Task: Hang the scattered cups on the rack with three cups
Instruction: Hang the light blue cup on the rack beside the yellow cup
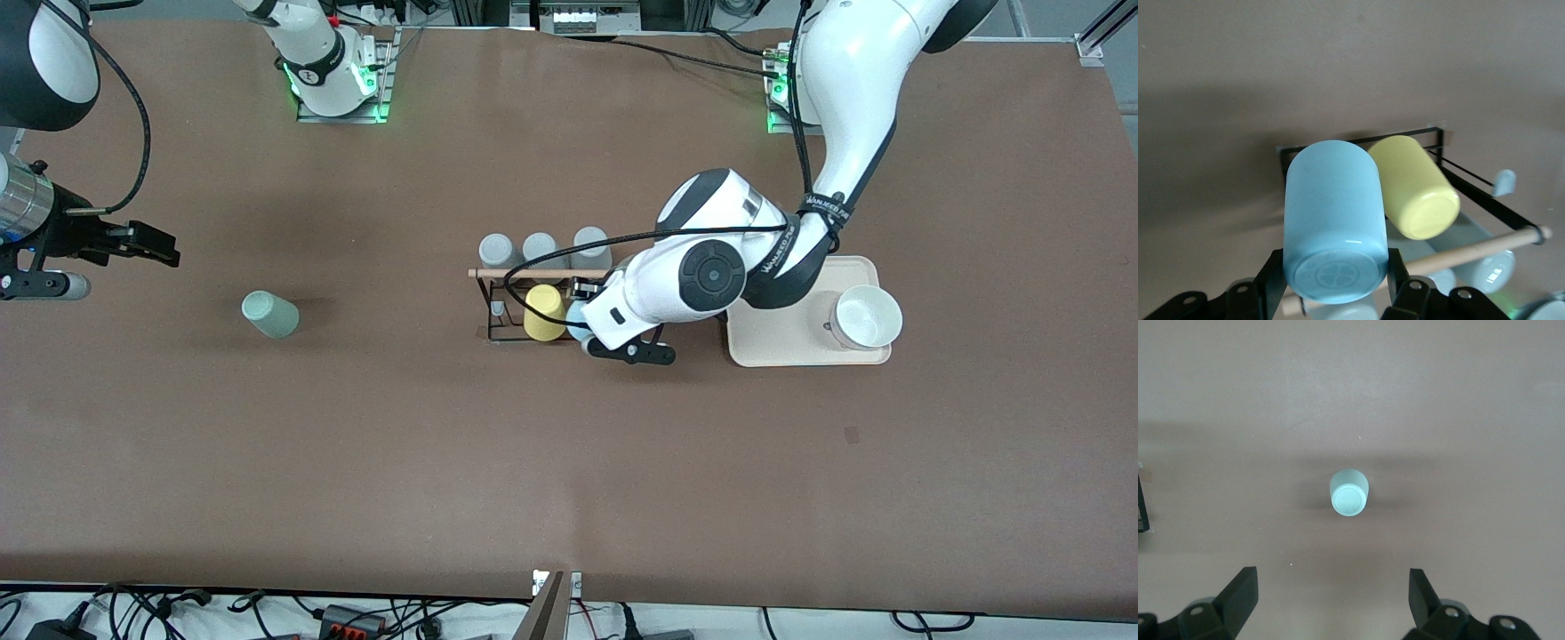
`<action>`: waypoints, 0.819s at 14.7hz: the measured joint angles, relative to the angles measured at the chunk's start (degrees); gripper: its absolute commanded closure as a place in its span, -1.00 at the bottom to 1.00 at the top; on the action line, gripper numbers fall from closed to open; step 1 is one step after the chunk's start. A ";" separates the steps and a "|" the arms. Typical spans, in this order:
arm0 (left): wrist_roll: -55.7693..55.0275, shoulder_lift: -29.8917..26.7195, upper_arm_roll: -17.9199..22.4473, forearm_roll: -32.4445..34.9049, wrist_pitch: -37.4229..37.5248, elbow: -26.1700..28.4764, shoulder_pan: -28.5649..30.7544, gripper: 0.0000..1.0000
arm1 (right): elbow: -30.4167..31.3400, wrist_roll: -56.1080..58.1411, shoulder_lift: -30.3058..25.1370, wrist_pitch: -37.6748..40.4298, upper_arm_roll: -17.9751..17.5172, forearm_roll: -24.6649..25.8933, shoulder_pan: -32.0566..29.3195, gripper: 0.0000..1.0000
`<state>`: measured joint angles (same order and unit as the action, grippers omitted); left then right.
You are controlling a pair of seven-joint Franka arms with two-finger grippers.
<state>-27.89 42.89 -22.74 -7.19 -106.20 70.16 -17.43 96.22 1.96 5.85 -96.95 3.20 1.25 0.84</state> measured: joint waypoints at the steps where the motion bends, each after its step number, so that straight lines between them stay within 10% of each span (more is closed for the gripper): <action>1: 0.58 0.60 0.00 0.70 0.00 0.01 -0.39 0.41 | 0.00 0.00 0.00 0.02 0.00 0.00 0.00 -1.00; 3: 1.10 1.75 0.01 1.41 -0.06 0.01 -1.12 0.19 | 0.00 0.00 0.00 0.06 0.00 0.00 0.00 -1.00; 5: 1.31 2.83 0.02 1.55 -0.41 0.02 -1.69 -0.99 | 0.00 -0.01 0.00 0.10 0.00 0.00 0.00 -1.00; 12: 2.48 1.88 0.05 2.09 -1.54 -4.03 0.59 -1.00 | 0.01 -0.04 0.09 0.27 0.00 0.00 0.01 -1.00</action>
<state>-25.41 44.77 -22.69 -5.10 -107.73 66.13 -16.84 96.22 1.92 5.94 -96.68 3.20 1.25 0.85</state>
